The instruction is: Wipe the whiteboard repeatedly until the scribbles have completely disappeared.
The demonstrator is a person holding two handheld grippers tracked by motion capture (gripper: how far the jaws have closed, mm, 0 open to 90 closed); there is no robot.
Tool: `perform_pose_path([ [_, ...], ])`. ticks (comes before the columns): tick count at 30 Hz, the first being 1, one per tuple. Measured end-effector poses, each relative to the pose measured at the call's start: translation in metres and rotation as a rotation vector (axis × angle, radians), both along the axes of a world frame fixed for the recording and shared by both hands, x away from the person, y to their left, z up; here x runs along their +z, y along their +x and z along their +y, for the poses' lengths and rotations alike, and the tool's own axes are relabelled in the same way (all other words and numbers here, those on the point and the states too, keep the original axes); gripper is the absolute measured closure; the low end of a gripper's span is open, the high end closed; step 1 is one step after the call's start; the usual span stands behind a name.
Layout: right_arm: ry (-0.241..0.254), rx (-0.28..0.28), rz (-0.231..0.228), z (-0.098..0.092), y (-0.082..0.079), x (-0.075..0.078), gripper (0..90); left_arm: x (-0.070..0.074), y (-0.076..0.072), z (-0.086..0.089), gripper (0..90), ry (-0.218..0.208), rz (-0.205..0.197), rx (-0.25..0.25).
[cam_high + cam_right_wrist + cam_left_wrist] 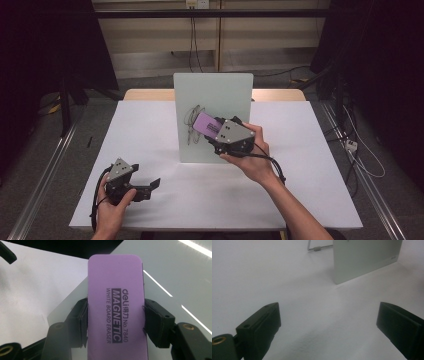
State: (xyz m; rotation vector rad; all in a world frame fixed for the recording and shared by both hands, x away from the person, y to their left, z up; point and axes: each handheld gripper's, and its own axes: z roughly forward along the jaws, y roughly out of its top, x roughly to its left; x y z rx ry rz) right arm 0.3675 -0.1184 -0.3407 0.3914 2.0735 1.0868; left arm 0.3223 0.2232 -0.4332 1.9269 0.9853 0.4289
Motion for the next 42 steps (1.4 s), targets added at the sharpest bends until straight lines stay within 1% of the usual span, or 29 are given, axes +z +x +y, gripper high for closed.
perform_pose_path([
  [1, 0.006, -0.002, -0.003, 0.001, 0.001, 0.001, 41.3, 0.0, 0.0, 0.001, 5.2, 0.006, 0.001, 0.005],
  [2, 0.001, -0.005, -0.013, 0.002, 0.001, 0.003, 41.3, 0.0, 0.0, 0.001, 5.2, 0.005, 0.004, 0.004],
  [5, 0.002, -0.011, -0.018, 0.004, 0.002, 0.008, 41.3, 0.0, 0.0, 0.001, 5.2, 0.001, 0.001, 0.006],
  [9, -0.011, -0.01, -0.032, 0.009, 0.007, 0.014, 41.4, 0.001, -0.001, 0.001, 5.2, -0.005, 0.004, 0.003],
  [11, -0.022, 0.0, -0.026, 0.013, 0.009, 0.014, 41.3, 0.001, -0.001, 0.001, 5.2, -0.007, 0.003, 0.004],
  [12, -0.032, -0.004, -0.026, 0.014, 0.009, 0.013, 41.4, 0.001, -0.001, 0.001, 5.2, -0.006, -0.002, 0.005],
  [13, -0.042, -0.007, -0.034, 0.016, 0.009, 0.012, 41.3, 0.001, -0.001, 0.001, 5.2, -0.009, -0.001, 0.006],
  [15, -0.042, -0.003, -0.029, 0.017, 0.01, 0.012, 41.4, 0.001, -0.001, 0.002, 5.2, -0.009, -0.001, 0.015],
  [17, -0.037, -0.008, -0.036, 0.018, 0.012, 0.013, 41.4, 0.001, 0.0, 0.003, 5.2, -0.011, -0.007, 0.02],
  [19, -0.036, -0.023, -0.042, 0.018, 0.014, 0.016, 41.4, 0.001, -0.001, 0.003, 5.2, -0.012, -0.003, 0.029],
  [22, -0.038, -0.032, -0.046, 0.02, 0.016, 0.018, 41.4, 0.001, -0.001, 0.003, 5.2, -0.016, -0.005, 0.027],
  [25, -0.045, -0.034, -0.049, 0.022, 0.018, 0.018, 41.4, 0.001, 0.0, 0.003, 5.2, -0.014, -0.005, 0.017],
  [30, -0.064, -0.068, -0.054, 0.025, 0.025, 0.017, 41.4, 0.001, 0.0, 0.002, 5.2, -0.015, -0.001, 0.014],
  [31, -0.064, -0.068, -0.054, 0.025, 0.026, 0.018, 41.4, 0.001, 0.0, 0.003, 5.2, -0.007, -0.002, 0.009],
  [33, -0.063, -0.073, -0.063, 0.026, 0.029, 0.019, 41.5, 0.001, 0.0, 0.002, 5.2, -0.007, -0.002, 0.005],
  [34, -0.062, -0.076, -0.06, 0.027, 0.029, 0.019, 41.4, 0.001, 0.0, 0.002, 5.2, -0.011, -0.002, 0.008],
  [36, -0.081, -0.089, -0.072, 0.029, 0.031, 0.02, 41.4, 0.0, 0.0, 0.003, 5.2, -0.009, 0.0, 0.006],
  [42, -0.096, -0.115, -0.067, 0.034, 0.032, 0.019, 41.6, 0.0, 0.0, 0.003, 5.2, -0.005, -0.002, 0.002],
])
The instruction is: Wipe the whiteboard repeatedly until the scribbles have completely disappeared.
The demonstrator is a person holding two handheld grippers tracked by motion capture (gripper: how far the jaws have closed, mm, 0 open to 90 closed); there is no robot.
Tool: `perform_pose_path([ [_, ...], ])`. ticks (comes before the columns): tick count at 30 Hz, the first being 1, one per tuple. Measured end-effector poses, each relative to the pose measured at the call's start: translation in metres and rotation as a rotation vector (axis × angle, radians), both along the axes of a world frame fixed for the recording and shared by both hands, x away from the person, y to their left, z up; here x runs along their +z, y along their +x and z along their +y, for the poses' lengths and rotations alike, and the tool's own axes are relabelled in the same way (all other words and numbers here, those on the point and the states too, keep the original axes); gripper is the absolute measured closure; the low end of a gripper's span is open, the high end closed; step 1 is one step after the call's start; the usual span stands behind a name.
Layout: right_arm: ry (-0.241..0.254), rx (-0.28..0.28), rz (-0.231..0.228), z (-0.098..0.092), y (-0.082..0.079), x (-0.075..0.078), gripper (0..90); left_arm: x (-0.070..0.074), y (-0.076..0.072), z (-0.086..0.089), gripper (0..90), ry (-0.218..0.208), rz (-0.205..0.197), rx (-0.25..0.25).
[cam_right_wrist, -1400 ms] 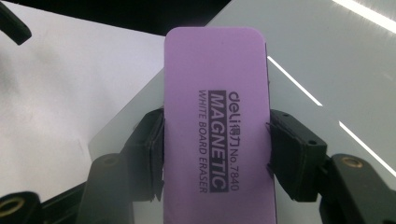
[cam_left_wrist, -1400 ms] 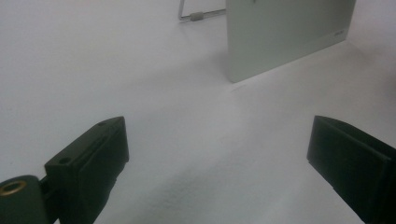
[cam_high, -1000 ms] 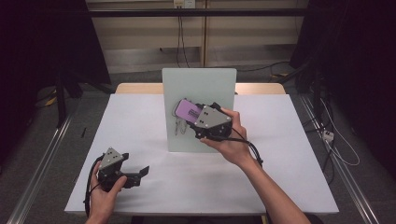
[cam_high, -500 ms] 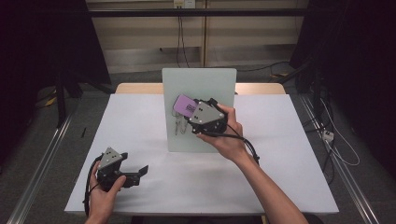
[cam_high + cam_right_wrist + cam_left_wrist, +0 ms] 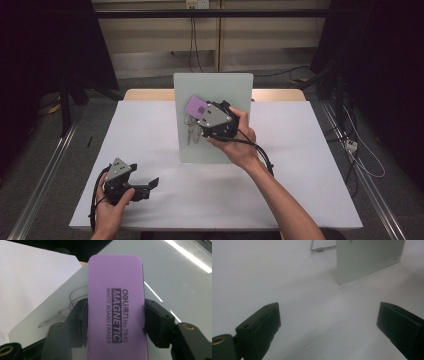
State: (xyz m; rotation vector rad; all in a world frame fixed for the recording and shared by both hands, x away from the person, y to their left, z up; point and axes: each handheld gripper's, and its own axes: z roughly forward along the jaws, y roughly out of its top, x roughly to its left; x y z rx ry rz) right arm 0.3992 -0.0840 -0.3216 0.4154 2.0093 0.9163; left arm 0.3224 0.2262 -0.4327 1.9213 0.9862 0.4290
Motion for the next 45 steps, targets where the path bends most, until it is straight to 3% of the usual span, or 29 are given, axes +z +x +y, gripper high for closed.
perform_pose_path([
  [30, 0.0, -0.018, 0.037, 0.011, 0.002, 0.003, 41.7, 0.001, -0.001, 0.0, 5.2, -0.005, 0.003, 0.003],
  [45, 0.008, 0.015, 0.116, 0.017, 0.0, -0.01, 41.8, 0.001, -0.001, 0.0, 5.2, -0.004, 0.004, -0.003],
])
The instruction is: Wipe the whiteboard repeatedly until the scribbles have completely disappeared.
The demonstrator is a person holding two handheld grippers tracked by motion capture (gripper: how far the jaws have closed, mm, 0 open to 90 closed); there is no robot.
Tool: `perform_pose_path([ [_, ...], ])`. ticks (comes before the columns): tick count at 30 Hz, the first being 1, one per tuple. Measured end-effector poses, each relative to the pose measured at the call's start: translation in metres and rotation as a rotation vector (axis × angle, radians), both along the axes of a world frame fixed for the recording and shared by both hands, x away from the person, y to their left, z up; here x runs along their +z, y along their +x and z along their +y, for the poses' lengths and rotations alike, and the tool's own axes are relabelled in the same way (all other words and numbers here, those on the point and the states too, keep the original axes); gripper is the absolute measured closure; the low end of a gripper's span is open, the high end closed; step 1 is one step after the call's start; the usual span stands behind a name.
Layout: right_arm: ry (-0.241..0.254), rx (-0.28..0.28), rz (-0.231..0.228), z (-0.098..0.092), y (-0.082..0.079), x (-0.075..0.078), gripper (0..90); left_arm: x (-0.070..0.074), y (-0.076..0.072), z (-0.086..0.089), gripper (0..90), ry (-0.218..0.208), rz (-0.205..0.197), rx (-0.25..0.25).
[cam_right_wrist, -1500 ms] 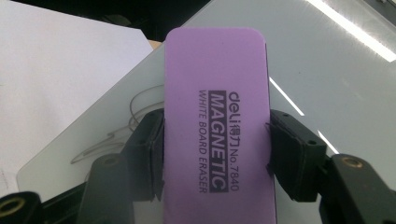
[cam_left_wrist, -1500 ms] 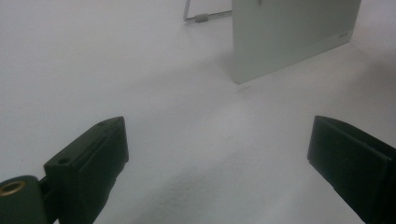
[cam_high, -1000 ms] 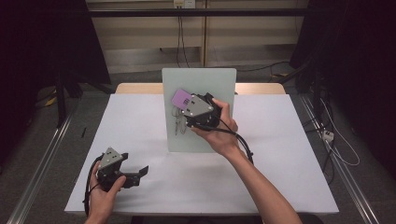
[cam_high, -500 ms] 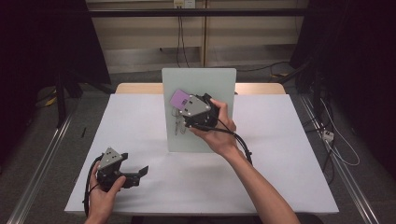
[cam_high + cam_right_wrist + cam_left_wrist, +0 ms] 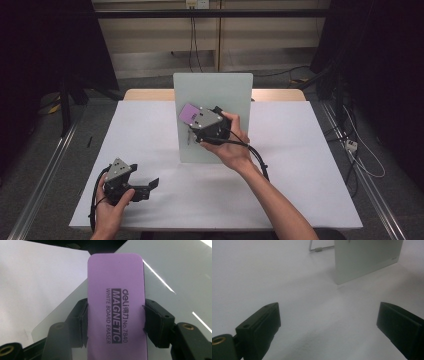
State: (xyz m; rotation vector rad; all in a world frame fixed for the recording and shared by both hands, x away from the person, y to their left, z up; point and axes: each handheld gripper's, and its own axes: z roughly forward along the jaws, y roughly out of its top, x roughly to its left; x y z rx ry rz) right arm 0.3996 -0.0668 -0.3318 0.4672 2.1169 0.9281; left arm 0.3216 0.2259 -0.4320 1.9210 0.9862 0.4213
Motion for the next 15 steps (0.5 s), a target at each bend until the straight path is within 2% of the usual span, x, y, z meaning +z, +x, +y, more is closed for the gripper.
perform_pose_path([
  [9, -0.007, 0.021, 0.036, 0.007, -0.003, -0.013, 41.9, 0.0, 0.0, 0.0, 5.2, 0.001, 0.002, -0.005],
  [13, 0.002, 0.027, 0.052, 0.007, -0.003, -0.015, 41.8, 0.0, 0.0, 0.0, 5.2, 0.003, 0.003, -0.005],
  [15, 0.024, 0.03, 0.076, 0.006, -0.002, -0.014, 41.8, -0.001, 0.0, -0.001, 5.2, 0.003, 0.003, -0.005],
])
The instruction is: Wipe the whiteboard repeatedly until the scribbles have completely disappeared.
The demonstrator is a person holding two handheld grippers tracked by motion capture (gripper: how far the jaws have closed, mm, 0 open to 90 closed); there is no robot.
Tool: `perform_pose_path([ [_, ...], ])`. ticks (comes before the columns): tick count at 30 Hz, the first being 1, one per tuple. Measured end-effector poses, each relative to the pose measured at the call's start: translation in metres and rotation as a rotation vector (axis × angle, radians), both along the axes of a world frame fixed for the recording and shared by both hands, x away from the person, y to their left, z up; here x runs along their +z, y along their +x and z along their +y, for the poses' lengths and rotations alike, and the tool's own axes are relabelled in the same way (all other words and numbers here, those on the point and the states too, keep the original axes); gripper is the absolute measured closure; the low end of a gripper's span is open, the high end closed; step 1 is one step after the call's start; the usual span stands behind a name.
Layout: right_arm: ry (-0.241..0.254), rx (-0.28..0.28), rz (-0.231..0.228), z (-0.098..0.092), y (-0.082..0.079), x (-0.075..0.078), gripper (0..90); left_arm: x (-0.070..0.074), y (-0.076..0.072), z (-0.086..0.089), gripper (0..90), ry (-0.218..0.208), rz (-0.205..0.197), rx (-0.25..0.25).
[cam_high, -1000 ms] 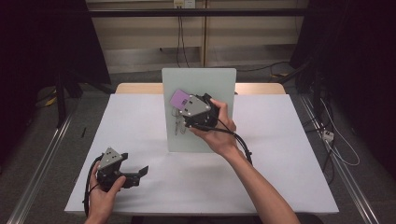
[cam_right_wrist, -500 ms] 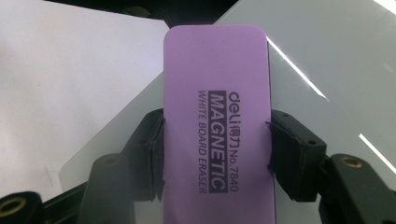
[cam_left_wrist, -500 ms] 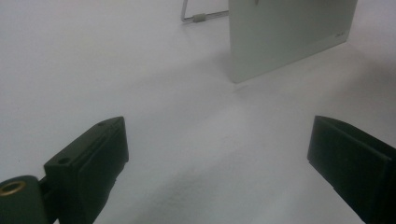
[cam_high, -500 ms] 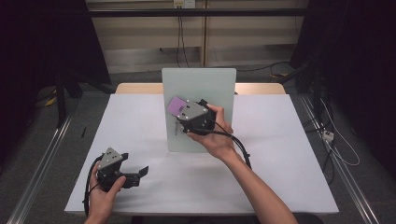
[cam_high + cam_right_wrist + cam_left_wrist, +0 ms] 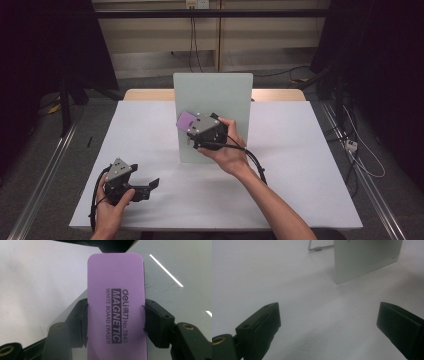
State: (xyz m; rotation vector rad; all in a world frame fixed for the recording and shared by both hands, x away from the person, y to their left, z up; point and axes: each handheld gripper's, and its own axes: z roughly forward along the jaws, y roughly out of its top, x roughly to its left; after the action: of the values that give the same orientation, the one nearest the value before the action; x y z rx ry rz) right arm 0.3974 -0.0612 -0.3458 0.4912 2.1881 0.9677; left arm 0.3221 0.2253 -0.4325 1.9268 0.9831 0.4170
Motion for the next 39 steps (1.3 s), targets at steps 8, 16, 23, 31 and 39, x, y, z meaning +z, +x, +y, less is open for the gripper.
perform_pose_path([
  [8, 0.044, -0.056, -0.021, -0.015, 0.003, 0.018, 41.8, -0.001, 0.0, 0.0, 5.2, -0.002, 0.005, 0.0],
  [16, 0.044, -0.099, -0.057, -0.023, 0.005, 0.033, 41.8, -0.001, 0.001, -0.002, 5.2, 0.01, 0.008, -0.013],
  [23, 0.018, -0.086, -0.041, -0.013, 0.002, 0.019, 41.9, -0.001, 0.001, -0.002, 5.2, 0.003, 0.005, -0.009],
  [31, 0.019, -0.055, 0.005, -0.003, -0.003, -0.001, 41.9, -0.001, 0.0, -0.002, 5.2, 0.004, 0.002, -0.007],
  [39, 0.015, -0.033, 0.031, 0.002, -0.005, -0.012, 41.9, -0.001, 0.0, -0.001, 5.2, 0.0, 0.004, -0.011],
])
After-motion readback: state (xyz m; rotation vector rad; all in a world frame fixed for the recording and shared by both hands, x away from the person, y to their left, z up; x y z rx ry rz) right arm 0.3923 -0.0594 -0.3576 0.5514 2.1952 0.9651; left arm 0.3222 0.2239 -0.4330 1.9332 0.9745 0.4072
